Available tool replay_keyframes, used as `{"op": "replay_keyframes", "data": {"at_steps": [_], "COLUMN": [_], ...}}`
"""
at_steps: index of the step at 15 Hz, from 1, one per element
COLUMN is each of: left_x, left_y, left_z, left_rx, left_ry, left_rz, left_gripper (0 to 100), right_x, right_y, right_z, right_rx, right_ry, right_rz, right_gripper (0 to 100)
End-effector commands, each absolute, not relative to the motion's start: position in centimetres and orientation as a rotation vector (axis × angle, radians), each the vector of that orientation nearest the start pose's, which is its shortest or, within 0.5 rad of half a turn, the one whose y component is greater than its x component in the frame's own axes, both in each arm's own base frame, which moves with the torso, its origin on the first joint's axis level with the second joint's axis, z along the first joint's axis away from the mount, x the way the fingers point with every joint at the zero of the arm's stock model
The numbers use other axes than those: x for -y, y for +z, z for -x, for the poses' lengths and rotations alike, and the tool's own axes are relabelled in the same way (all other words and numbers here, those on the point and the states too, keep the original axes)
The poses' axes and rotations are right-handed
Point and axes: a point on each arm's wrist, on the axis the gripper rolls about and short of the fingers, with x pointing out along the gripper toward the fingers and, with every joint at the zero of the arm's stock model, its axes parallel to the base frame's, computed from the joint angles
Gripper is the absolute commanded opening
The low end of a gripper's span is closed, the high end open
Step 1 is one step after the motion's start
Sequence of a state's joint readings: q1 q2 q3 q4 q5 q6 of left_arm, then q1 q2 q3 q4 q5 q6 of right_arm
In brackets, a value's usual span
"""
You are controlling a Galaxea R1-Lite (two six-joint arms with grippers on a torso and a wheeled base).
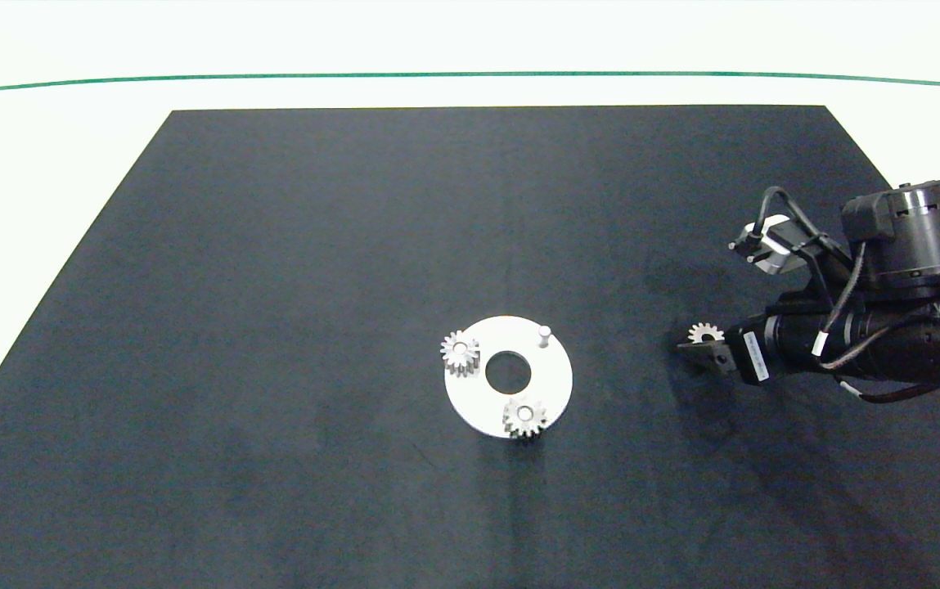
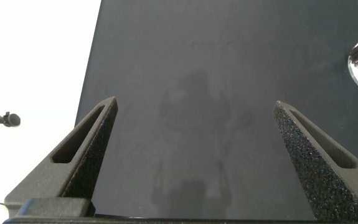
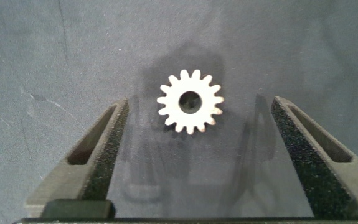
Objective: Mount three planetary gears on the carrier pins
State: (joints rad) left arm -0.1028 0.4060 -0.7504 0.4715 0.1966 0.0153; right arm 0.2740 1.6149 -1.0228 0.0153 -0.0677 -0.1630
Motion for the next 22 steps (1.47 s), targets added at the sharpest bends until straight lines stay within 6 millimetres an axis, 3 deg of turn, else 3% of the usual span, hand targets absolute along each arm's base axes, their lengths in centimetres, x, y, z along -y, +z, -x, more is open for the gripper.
{"op": "replay_keyframes", "data": {"at_steps": [1,22], "left_x": [-0.8,-0.8], "left_y": [23.5,23.6], "left_z": [3.5,3.8], "left_rx": [-0.13,-0.115], "left_ry": [0.094,0.1], "left_rz": [-0.035,-0.033], "left_gripper": [100,100], "right_x": [-7.7,-8.4], "right_y": [20.1,19.0], "right_z": [-27.9,-29.4], "right_rx": [-0.6,-0.631], "right_ry": [0.249,0.268], "right_rz": [0.263,0.222], "right_gripper": [87,45]}}
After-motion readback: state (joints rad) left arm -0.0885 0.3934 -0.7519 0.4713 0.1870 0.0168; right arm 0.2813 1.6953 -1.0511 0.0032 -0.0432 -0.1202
